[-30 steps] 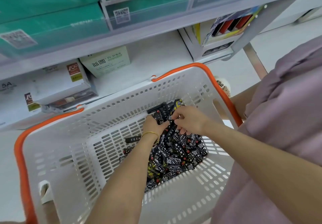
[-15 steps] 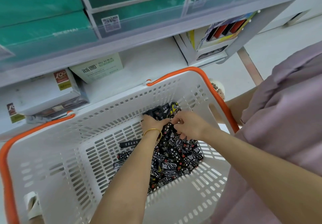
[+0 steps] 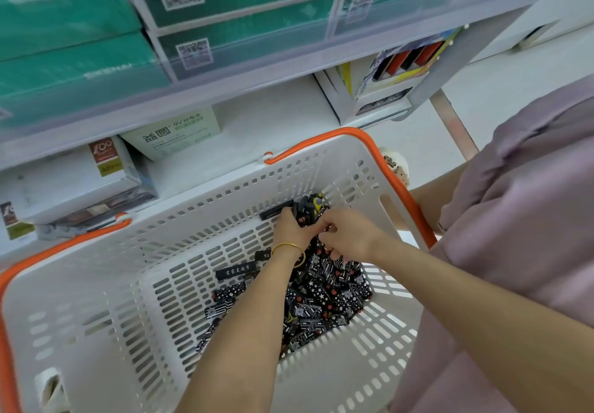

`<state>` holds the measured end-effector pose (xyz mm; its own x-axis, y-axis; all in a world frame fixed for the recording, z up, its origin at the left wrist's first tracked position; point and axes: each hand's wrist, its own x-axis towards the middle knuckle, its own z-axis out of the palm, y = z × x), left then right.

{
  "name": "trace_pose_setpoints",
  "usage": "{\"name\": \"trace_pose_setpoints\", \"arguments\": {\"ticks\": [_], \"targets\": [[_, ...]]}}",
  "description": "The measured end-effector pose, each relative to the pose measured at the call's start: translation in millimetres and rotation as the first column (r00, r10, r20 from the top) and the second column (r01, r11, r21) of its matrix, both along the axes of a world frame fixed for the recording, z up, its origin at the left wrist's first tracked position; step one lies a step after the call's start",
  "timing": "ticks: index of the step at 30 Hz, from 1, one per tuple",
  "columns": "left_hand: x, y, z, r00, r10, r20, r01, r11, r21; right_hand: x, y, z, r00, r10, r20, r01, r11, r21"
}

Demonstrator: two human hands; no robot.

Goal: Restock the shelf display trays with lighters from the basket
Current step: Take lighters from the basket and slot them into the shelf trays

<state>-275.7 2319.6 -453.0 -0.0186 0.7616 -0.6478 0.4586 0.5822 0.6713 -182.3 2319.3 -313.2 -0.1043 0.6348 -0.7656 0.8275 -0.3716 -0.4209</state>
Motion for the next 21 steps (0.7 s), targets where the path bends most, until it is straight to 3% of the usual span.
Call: {"name": "trace_pose_setpoints", "arguments": {"ticks": [3,7,12,17,21], "targets": [[0,-5,8,1.0,0.002,0.012,-0.002,1.0,-0.026,0,0,2,0.999,-0.033,-0.014,0.033,0.999,-0.003],[-12,2,18,0.945,0.265,0.192,-0.238,0.959,-0.152,0,6,8,0.996,-0.08,-0.031,0.081,0.996,0.038],[-45,0,53,0.731,0.559,0.391,-0.39,0.812,-0.434,-3,16,22,0.986,-0.149,-0.072,0.155,0.985,0.078],[-65,-22,100,0.401,0.728,0.556,-0.463,0.685,-0.563,-15,16,42,0.969,-0.147,-0.198,0.172,0.979,0.112],[-74,-26,146,0.363,0.699,0.617,-0.494,0.706,-0.508,-25,15,65,0.954,-0.099,-0.282,0.152,0.973,0.172]]}}
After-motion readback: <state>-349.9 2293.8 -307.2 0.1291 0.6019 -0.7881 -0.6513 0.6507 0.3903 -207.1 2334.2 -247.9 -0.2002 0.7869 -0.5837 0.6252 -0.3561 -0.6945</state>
